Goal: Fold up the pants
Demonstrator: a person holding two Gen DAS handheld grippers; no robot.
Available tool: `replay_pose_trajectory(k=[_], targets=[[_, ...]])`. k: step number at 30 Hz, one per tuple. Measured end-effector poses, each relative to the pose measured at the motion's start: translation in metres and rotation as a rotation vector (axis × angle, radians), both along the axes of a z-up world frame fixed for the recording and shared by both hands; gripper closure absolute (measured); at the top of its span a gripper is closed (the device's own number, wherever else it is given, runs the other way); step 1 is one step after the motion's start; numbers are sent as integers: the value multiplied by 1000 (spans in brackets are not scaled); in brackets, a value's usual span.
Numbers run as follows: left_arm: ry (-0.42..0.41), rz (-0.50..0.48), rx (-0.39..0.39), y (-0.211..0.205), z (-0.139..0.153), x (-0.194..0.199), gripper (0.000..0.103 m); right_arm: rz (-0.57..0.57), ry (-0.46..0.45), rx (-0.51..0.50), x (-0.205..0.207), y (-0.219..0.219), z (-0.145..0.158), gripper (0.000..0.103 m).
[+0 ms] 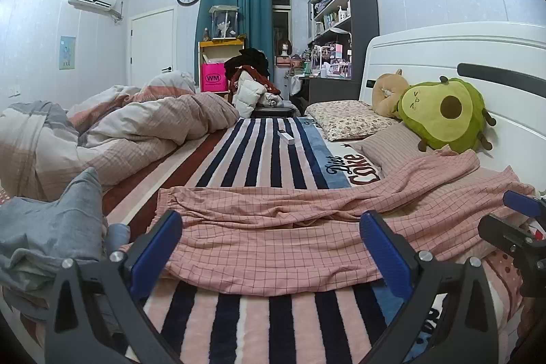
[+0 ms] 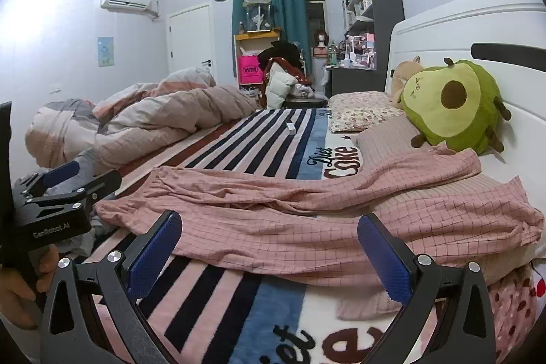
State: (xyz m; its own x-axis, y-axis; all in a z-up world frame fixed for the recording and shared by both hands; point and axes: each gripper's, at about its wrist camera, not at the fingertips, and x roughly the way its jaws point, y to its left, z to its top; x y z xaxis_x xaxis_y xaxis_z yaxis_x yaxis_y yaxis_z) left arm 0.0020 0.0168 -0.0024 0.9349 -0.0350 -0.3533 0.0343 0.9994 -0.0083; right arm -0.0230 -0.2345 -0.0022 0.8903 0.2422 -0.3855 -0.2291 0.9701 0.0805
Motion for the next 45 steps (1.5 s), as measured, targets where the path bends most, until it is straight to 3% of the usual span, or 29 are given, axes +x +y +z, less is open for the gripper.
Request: replay_pose_trajectory(k=[45], targets=[[0,1,5,0,0,0,1,-31,23,-6,3,-5,0,1]])
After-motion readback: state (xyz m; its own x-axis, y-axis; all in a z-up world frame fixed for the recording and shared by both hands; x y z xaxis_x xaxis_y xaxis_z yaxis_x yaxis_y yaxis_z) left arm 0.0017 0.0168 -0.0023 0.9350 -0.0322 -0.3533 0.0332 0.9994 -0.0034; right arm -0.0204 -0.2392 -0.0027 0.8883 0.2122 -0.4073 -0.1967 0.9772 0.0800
